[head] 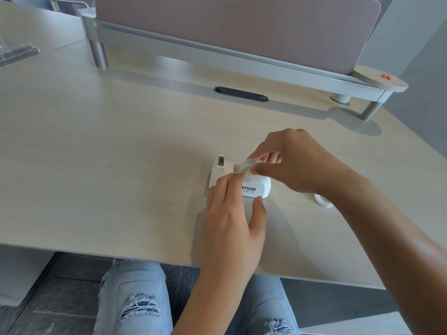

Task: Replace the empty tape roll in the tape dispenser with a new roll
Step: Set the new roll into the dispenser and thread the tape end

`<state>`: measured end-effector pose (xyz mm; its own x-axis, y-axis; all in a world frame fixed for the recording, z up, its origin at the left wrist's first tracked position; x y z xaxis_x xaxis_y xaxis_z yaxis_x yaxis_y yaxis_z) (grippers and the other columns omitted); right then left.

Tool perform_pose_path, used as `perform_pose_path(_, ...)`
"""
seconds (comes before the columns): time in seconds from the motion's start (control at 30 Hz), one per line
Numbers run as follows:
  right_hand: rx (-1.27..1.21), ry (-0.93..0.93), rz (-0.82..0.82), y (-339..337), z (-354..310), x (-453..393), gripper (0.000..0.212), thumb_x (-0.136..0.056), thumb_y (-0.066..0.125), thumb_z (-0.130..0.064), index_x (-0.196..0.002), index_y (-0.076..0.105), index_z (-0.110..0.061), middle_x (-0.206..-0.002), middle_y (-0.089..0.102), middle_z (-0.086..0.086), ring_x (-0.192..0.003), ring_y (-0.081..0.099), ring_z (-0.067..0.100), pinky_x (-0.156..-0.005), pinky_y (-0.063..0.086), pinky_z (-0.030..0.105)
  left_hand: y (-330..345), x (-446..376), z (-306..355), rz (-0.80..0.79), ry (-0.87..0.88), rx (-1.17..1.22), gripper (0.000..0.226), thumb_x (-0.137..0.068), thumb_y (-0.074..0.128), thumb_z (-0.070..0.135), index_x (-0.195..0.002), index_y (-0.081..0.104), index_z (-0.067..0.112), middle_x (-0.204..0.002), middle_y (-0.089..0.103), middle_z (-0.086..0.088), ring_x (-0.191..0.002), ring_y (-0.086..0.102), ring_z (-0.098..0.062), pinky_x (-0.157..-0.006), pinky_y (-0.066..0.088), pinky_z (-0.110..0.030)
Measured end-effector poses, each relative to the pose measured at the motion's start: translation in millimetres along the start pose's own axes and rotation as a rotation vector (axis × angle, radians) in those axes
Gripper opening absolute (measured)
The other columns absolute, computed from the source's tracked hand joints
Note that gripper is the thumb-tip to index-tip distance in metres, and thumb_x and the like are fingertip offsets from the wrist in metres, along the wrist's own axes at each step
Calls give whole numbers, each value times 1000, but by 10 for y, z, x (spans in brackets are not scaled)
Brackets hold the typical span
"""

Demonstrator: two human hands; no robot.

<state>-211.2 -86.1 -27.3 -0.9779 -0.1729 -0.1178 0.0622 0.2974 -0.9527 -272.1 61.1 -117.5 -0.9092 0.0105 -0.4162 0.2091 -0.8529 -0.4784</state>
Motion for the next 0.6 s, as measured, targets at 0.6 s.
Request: perform_pose_path(0.6, -99, -16, 103, 142, 30, 72, 25, -90, 79, -26, -114, 80, -20, -100, 72, -4, -81, 64, 6, -75, 45, 8, -4, -6, -29, 20, -12, 59, 29, -92, 66, 21, -120, 63, 22, -121, 65, 9, -113, 62, -20, -78, 46, -23)
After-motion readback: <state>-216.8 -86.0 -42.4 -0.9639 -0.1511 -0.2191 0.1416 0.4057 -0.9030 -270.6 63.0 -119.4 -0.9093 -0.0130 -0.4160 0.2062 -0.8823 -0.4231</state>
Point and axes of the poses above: each hand's wrist, its own x-axis away from the middle knuckle, its own y-axis out of the palm, z = x × y, the point moved 1 cm from there along -x, towards the middle knuckle
